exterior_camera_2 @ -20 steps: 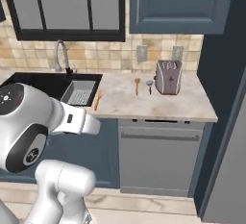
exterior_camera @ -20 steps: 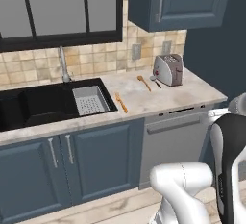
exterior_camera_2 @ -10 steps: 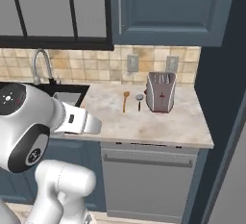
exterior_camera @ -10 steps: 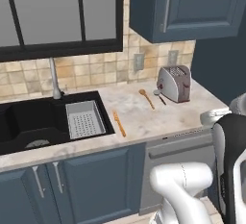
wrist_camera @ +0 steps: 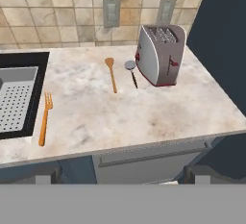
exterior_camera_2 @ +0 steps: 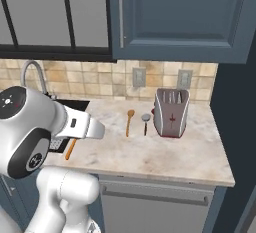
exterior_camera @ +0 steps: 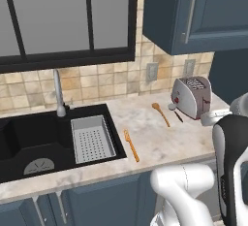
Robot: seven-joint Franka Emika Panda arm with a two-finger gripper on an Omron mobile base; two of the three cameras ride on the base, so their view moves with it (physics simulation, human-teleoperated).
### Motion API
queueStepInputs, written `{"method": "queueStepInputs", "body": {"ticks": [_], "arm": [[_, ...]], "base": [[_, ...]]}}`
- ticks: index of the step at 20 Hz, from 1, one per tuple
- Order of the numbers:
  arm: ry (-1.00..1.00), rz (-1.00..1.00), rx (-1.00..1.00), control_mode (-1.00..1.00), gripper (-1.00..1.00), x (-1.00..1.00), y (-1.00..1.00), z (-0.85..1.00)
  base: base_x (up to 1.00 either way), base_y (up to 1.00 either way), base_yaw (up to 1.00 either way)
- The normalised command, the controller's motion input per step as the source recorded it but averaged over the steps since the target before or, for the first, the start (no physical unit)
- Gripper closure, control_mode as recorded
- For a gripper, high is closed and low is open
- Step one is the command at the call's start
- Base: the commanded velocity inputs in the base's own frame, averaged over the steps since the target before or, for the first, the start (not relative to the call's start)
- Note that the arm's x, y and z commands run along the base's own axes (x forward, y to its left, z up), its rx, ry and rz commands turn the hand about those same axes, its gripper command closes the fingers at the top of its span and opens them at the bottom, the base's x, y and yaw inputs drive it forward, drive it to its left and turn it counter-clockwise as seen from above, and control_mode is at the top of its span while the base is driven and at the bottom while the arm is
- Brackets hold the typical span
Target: Organize the utensils by type. Pick up the wooden spoons from the counter and place them in the open cabinet. Then pick up the metallic utensils from the counter and place them in the open drawer.
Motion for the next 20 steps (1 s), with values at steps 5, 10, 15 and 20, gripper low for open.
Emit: {"method": "queueStepInputs", "body": {"ticks": [5,10,15,20], "arm": [[0.00,0.00,0.00,1.00,-1.00,0.00,0.00,0.00],[0.00,0.00,0.00,1.00,-1.00,0.00,0.00,0.00],[0.00,0.00,0.00,1.00,-1.00,0.00,0.00,0.00],[0.00,0.00,0.00,1.00,-1.00,0.00,0.00,0.00]], "base": [[0.10,-0.01,0.00],[0.00,0.00,0.00],[0.00,0.00,0.00],[0.00,0.00,0.00]]}}
